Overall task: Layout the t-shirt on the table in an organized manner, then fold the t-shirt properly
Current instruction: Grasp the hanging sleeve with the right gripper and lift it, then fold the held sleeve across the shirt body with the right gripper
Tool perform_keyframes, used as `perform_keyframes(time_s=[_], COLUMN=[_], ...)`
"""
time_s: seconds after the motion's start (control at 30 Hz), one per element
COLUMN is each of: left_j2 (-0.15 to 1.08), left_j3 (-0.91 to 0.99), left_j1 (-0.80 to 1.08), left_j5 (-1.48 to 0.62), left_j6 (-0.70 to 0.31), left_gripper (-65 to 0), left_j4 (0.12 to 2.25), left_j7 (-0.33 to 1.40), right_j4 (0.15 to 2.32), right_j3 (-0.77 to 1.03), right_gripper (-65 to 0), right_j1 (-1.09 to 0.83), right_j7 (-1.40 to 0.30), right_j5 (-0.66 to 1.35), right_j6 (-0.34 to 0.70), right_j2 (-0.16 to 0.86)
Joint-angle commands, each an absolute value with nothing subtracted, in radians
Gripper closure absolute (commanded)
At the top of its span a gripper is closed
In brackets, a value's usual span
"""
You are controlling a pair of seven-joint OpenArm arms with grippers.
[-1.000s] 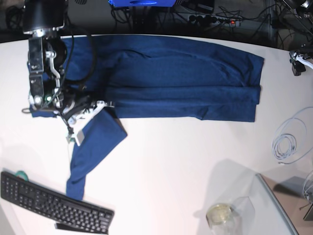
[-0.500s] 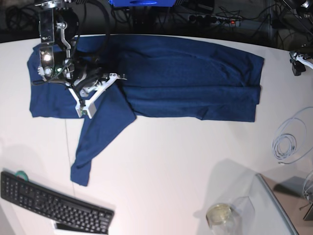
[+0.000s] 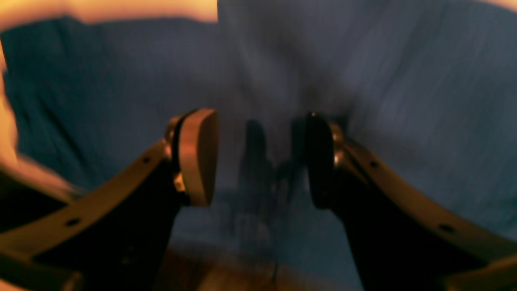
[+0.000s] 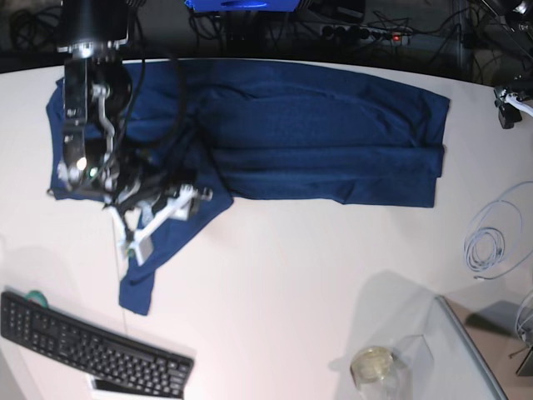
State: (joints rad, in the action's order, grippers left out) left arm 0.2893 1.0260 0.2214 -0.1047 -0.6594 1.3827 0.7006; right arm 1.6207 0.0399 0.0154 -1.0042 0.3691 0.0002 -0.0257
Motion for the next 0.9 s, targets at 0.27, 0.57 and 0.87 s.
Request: perform_keyframes(time_s=[0.27,0.57,0.87], left_j2=[0.314,0.314,0.314], left_j3=[1.036,1.036,1.035], left_j1=[0.228,0.223,0.223], left_j5=[-0.113,-0.113,-0.113], left_j6=[-0.657,-0.657,-0.657], left_gripper=[-52.7,-52.7,-52.7], left_j4=[1.397,1.397,1.397], left_j7=[0.682,0.682,0.682], right_j4=[0.926,0.808,0.800], right_j3=[0.153,0.153,0.151], right_gripper=[-31.8,-31.8,-21.9], right_j1=[0.412,0.441,0.443], right_j7=[-0.769,-0.668,-0.667], right_j5=[0.364,0.364,0.364], right_j6=[0.001,0.002,0.002], right_j2=[0.087,0.093,0.088])
